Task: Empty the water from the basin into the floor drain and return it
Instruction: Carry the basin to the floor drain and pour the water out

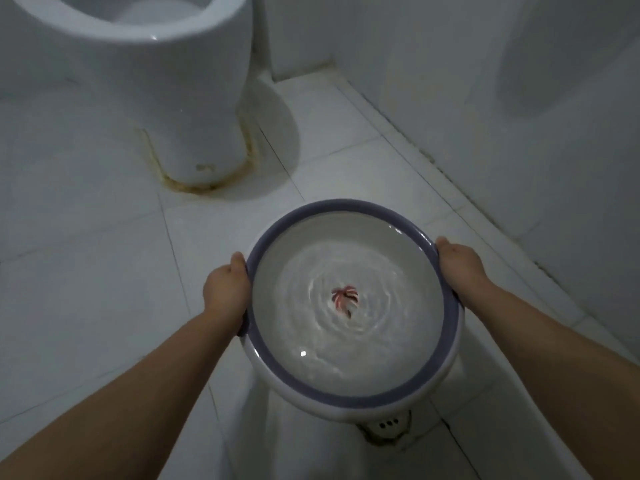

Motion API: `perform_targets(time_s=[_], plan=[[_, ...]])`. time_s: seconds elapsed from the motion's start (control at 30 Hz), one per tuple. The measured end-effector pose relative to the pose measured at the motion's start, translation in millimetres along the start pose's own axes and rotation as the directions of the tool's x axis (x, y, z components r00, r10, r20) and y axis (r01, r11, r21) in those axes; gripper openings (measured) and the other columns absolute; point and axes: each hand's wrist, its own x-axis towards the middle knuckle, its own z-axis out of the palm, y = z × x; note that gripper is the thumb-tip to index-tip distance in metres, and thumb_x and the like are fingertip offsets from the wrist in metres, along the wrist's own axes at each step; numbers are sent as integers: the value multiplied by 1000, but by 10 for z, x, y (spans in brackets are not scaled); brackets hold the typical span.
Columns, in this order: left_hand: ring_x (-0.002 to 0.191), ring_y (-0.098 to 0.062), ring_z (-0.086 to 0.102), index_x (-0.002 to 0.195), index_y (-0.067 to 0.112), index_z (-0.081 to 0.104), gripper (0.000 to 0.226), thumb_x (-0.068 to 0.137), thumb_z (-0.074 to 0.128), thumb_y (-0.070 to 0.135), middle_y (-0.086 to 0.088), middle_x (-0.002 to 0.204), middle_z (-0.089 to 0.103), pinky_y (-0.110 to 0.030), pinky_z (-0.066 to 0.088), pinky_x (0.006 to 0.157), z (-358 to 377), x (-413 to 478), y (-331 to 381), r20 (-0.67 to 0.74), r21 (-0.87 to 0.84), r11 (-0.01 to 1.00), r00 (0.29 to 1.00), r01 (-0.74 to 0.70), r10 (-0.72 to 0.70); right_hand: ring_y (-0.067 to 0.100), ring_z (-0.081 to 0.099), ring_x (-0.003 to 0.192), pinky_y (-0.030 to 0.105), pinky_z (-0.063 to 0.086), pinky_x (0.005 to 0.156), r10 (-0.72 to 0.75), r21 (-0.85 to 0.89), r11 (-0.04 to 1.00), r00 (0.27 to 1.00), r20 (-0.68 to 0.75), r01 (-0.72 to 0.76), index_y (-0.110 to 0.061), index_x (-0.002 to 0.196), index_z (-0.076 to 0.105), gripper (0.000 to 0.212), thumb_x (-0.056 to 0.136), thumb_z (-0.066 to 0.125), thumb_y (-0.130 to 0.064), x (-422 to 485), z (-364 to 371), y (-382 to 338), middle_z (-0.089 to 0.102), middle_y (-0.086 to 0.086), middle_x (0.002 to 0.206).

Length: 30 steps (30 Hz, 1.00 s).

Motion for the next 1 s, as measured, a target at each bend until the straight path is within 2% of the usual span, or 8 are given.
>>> perform_targets(time_s=[0.17, 0.3, 0.43, 0.53, 0.63, 0.77, 0.87, 1.0], plan=[[77, -34, 52, 71, -3, 54, 54, 95, 25, 35, -22, 76, 56, -40, 43, 76, 231, -42, 17, 15, 19, 998, 998, -58, 57, 25, 46, 74, 30, 30, 67, 22, -20, 1000, 998, -58, -23, -6, 78, 56, 44, 94, 28, -35, -6, -50, 296, 52, 14, 82], [72, -33, 51, 65, 1, 51, 52, 95, 26, 36, -15, 65, 52, -40, 43, 71, 370, -41, 31, 43, -5, 999, 998, -54, 54, 26, 46, 73, 30, 30, 67, 18, -26, 999, 993, -118, -22, -6, 75, 56, 44, 93, 28, -34, 24, -131, 399, 53, 14, 80], [74, -34, 51, 67, -1, 52, 52, 95, 25, 35, -18, 71, 53, -42, 44, 74, 451, -58, 77, 60, -20, 997, 996, -72, 73, 25, 46, 65, 31, 31, 66, 27, -3, 1000, 988, -153, -28, -8, 66, 52, 46, 94, 28, -36, 22, -166, 504, 52, 12, 76], [70, -31, 49, 58, 5, 46, 51, 95, 25, 32, -13, 62, 49, -40, 41, 68, 489, -72, 108, 70, -25, 997, 994, -79, 81, 27, 49, 75, 31, 34, 69, 24, 5, 1000, 985, -170, -23, -7, 72, 54, 46, 94, 27, -36, 18, -166, 567, 54, 15, 81], [73, -33, 49, 64, 0, 48, 50, 94, 24, 31, -17, 68, 50, -44, 45, 76, 529, -81, 113, 77, -27, 995, 993, -92, 94, 27, 50, 79, 32, 36, 72, 24, 7, 1000, 986, -166, -23, -9, 74, 55, 46, 95, 26, -38, 32, -176, 621, 54, 15, 83], [69, -32, 48, 58, 2, 46, 52, 95, 24, 31, -15, 63, 49, -40, 40, 67, 578, -65, 111, 66, -28, 995, 993, -98, 99, 27, 51, 79, 31, 35, 72, 37, 22, 999, 984, -173, -34, -10, 74, 54, 46, 95, 25, -40, 36, -161, 682, 55, 14, 83], [70, -32, 48, 60, 1, 47, 50, 94, 25, 31, -17, 66, 50, -42, 41, 70, 586, -46, 111, 62, -32, 995, 993, -94, 96, 27, 50, 79, 31, 35, 72, 37, 19, 999, 984, -176, -34, -11, 77, 54, 46, 95, 24, -40, 25, -135, 681, 54, 13, 83], [65, -30, 46, 55, 8, 44, 48, 94, 25, 29, -12, 60, 47, -38, 38, 66, 602, -37, 114, 86, -37, 995, 992, -93, 96, 28, 49, 74, 31, 33, 69, 15, 4, 1000, 979, -202, -14, -9, 73, 53, 49, 96, 22, -39, 10, -140, 713, 54, 15, 80]])
